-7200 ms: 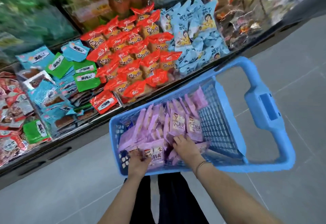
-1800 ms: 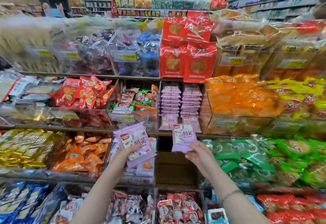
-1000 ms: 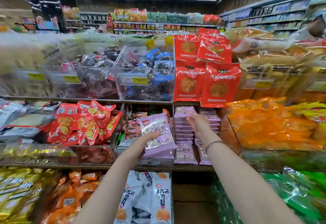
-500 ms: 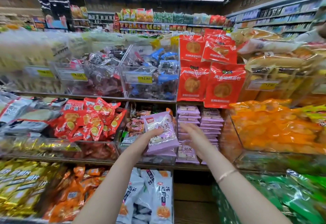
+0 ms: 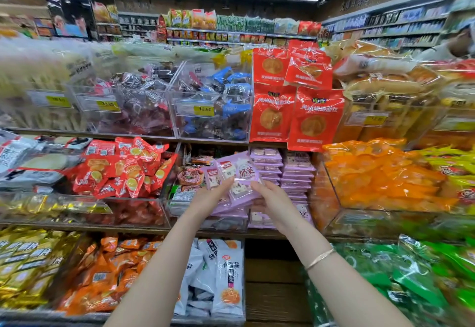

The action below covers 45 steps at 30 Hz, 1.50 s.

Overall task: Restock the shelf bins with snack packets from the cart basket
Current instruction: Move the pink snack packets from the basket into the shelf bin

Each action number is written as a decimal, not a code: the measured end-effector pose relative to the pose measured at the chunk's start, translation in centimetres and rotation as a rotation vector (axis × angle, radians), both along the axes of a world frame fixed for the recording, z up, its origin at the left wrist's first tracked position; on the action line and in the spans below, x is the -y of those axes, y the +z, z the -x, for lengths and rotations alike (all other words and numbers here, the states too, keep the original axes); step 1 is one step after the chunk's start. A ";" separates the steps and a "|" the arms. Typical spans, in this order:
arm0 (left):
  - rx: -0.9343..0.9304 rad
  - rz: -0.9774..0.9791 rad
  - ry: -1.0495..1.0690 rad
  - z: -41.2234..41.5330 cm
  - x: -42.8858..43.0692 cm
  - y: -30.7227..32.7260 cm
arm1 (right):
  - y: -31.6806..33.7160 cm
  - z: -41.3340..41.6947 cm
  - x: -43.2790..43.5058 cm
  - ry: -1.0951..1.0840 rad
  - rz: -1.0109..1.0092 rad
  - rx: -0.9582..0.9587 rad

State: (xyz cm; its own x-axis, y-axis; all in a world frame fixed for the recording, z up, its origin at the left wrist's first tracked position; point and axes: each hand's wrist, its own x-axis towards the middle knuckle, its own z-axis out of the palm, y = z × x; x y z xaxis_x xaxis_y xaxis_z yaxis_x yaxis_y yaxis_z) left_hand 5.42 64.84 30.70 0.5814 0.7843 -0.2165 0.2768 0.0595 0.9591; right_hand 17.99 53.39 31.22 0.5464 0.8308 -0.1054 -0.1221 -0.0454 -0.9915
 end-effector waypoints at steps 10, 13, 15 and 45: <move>-0.024 0.022 -0.019 0.0 -0.4 -0.1 | -2.7 -6.9 1.8 -0.489 -0.144 -0.428; -0.014 0.035 -0.010 0.1 -0.3 -0.3 | -2.0 -9.2 1.0 -0.558 -0.148 -0.464; -0.012 0.042 -0.007 0.0 -0.4 -0.4 | -1.6 -10.7 0.2 -0.584 -0.130 -0.466; -0.003 0.008 0.027 -0.4 0.3 0.0 | -1.7 0.3 -1.2 0.045 0.160 0.409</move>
State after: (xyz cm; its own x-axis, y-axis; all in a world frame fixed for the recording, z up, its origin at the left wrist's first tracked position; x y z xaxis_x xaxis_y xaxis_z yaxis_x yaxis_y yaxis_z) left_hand 5.78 64.58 30.72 0.5594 0.7979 -0.2246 0.2776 0.0750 0.9578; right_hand 17.74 54.62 29.56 0.5331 0.8459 -0.0168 0.2848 -0.1982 -0.9379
